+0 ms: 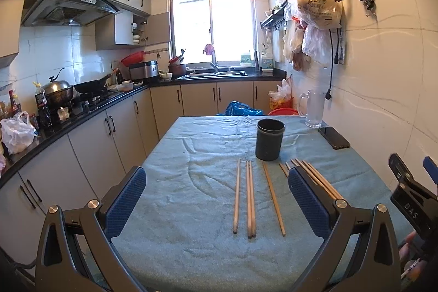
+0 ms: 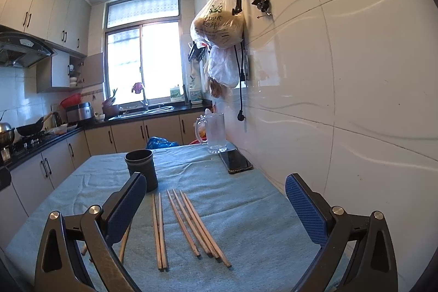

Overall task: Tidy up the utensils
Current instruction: 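Move both tools over the row of wooden chopsticks, then grasp a wooden chopstick with the left tool while the right tool grasps another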

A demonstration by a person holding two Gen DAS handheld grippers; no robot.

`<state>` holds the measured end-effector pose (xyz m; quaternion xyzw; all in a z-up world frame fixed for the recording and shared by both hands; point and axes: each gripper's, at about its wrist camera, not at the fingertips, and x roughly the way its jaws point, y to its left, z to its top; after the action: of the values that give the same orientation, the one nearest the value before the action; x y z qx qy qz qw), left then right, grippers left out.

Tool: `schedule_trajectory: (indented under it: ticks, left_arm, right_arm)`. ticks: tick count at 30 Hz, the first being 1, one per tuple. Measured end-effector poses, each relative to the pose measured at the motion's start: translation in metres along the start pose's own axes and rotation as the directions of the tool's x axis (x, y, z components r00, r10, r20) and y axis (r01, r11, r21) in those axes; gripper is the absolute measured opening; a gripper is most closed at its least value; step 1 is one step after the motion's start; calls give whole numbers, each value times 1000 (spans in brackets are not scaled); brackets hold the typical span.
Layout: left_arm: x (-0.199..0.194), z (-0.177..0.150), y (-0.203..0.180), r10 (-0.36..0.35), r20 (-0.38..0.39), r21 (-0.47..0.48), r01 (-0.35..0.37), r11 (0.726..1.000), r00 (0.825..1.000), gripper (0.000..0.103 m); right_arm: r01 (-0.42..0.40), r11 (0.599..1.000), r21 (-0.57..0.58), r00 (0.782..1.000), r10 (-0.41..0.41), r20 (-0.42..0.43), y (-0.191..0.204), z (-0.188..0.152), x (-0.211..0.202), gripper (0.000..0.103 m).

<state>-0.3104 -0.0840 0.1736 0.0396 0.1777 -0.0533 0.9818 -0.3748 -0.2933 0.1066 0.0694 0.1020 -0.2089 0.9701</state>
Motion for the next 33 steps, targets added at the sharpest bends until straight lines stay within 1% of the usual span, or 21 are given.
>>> schedule_trajectory:
  ticks: [3,8,9,12,13,14,16,17,18,19,21,22,23,24,25,26,27,28,30,32,33]
  left_arm:
    - [6,4,10,9,10,9,-9,1000,1000,103]
    - [24,13,26,43,14,63,-44,997,999,103]
    - [30,14,28,36,5,74,-36,997,999,103]
    - [53,18,30,-19,-48,89,23,996,999,103]
    - [65,19,29,-51,-83,85,58,995,995,103]
    - [72,20,29,-69,-101,82,78,994,993,103]
    - [98,20,25,-148,-159,74,161,984,976,103]
    - [107,20,22,-166,-175,73,181,981,970,103]
    - [122,19,19,-186,-209,71,205,976,960,101]
    - [133,19,16,-195,-233,67,216,974,953,98]
    - [160,16,12,-231,-296,37,253,967,927,77]
    - [174,14,11,-252,-334,11,271,963,908,72]
    - [190,12,11,-275,-377,-26,287,957,884,62]
    - [207,8,11,-303,-416,-70,302,951,857,57]
    - [215,4,12,-315,-432,-91,307,947,845,56]
    - [231,-1,10,-323,-467,-112,307,945,823,53]
    - [240,-6,7,-320,-486,-113,305,946,813,46]
    - [252,-12,4,-311,-512,-106,301,948,800,42]
    - [269,-20,-3,-304,-549,-102,299,949,779,34]
    - [283,-26,-6,-303,-569,-103,299,949,765,33]
    - [290,-29,-8,-300,-575,-105,295,950,761,33]
  right_arm:
    - [-7,1000,-15,1000,6,-17,-2,0,5,103]
    - [-50,996,-80,996,44,-82,-4,2,26,103]
    - [-71,994,-89,993,62,-101,-5,3,33,103]
    - [-131,987,-92,977,112,-184,-5,4,60,103]
    - [-165,983,-82,961,141,-239,-7,5,76,103]
    - [-180,981,-74,948,154,-277,-8,5,88,103]
    - [-213,975,-64,910,174,-377,-8,5,121,103]
    - [-223,973,-61,892,178,-415,-8,5,134,103]
    - [-228,971,-65,876,175,-450,-7,4,150,100]
    - [-233,970,-73,867,173,-467,-6,3,157,98]
    - [-260,962,-89,833,177,-524,-2,0,181,88]
    - [-278,958,-76,812,191,-552,0,-3,191,84]
    - [-303,952,-51,782,218,-583,1,-6,202,76]
    - [-326,945,-20,745,244,-621,2,-9,215,72]
    - [-335,942,-2,722,256,-643,5,-14,224,70]
    - [-342,940,4,706,260,-658,7,-18,233,65]
    - [-347,938,5,691,260,-675,9,-21,240,61]
    - [-349,937,0,673,251,-696,11,-27,251,58]
    - [-348,938,1,655,243,-715,16,-33,260,46]
    - [-380,925,33,625,283,-728,23,-37,266,42]
    - [-398,916,48,614,305,-729,27,-38,267,42]
